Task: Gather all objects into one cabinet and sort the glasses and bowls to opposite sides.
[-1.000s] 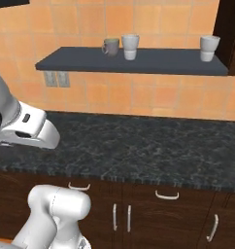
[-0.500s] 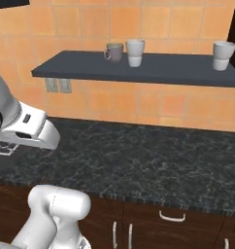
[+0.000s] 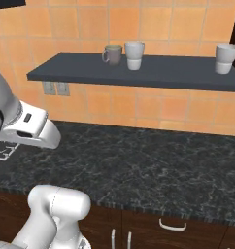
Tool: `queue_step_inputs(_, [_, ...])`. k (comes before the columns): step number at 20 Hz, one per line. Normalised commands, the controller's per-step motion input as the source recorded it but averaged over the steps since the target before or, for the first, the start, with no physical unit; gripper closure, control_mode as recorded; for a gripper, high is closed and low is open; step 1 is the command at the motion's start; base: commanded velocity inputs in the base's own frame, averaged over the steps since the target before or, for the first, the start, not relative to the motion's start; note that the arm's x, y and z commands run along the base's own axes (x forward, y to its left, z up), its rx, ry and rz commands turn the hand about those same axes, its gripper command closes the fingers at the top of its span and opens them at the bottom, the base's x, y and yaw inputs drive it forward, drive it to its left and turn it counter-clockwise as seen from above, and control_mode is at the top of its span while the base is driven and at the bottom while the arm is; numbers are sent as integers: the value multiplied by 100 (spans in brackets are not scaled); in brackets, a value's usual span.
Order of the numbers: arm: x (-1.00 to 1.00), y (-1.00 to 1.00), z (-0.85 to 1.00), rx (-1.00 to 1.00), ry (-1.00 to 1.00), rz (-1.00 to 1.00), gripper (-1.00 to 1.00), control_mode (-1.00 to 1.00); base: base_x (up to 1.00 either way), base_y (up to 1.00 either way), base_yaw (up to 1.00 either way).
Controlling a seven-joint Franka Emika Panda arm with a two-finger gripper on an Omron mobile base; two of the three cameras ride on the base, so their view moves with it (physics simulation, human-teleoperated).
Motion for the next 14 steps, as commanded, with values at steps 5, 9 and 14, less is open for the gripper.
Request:
queue_step_inputs(5, [-3,-2,42,0,-21,0,-100,-100,0,0,0])
queue_step_inputs(9, [2,0,59,0,-31,0,-100,-100,0,0,0])
queue_step_inputs(14, [2,4,35,-1,-36,0,-100,-100,0,0,0])
